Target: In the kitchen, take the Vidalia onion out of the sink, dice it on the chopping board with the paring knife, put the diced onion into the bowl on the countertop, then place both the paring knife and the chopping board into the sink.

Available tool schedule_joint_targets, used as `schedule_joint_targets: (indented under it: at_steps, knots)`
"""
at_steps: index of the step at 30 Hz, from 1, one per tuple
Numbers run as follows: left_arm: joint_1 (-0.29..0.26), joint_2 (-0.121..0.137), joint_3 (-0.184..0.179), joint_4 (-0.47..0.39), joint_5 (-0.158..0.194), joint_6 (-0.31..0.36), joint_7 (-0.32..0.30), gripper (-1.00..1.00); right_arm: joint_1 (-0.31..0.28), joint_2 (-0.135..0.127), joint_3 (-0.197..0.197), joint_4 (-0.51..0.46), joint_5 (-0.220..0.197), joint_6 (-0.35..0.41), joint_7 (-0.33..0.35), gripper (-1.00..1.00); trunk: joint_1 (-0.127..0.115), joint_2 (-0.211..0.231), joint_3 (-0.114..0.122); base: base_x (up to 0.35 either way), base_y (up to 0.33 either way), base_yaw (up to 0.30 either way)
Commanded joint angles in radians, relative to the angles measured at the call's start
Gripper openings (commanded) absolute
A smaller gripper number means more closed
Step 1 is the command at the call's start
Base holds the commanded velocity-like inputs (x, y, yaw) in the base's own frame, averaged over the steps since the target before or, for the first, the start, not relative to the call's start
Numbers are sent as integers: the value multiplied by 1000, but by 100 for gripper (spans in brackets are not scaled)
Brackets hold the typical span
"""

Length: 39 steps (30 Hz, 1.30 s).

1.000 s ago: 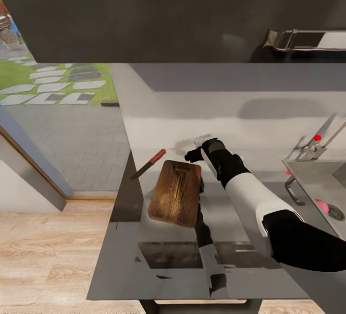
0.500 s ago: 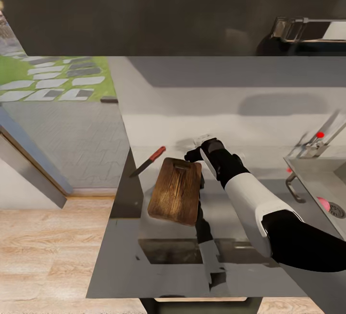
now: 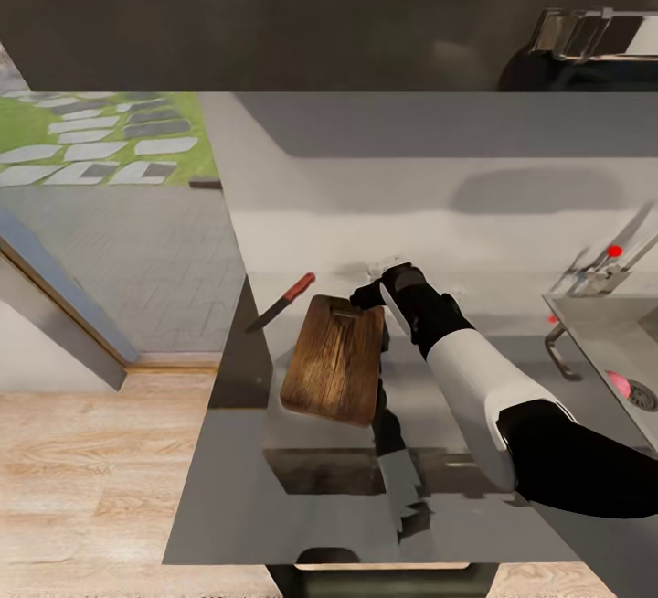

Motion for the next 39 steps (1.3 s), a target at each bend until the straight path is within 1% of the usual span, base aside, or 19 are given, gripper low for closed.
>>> schedule_joint_targets:
  at_steps: [1, 25, 32, 39]
  knots:
    - [0, 0, 1, 0, 1, -2, 0, 100, -1, 0, 2, -1, 11, 5, 8, 100, 0, -2, -3, 0, 0, 0]
    - [0, 0, 1, 0, 1, -2, 0, 100, -1, -1, 5, -1, 11, 5, 10, 100, 0, -2, -42, 0, 0, 0]
    - [0, 0, 1, 0, 1, -2, 0, 100, -1, -1, 5, -1, 11, 5, 35, 100, 0, -2, -53, 0, 0, 0]
    - [0, 0, 1, 0, 1, -2, 0, 100, -1, 0, 5, -1, 11, 5, 37, 100, 0, -2, -64, 0, 0, 0]
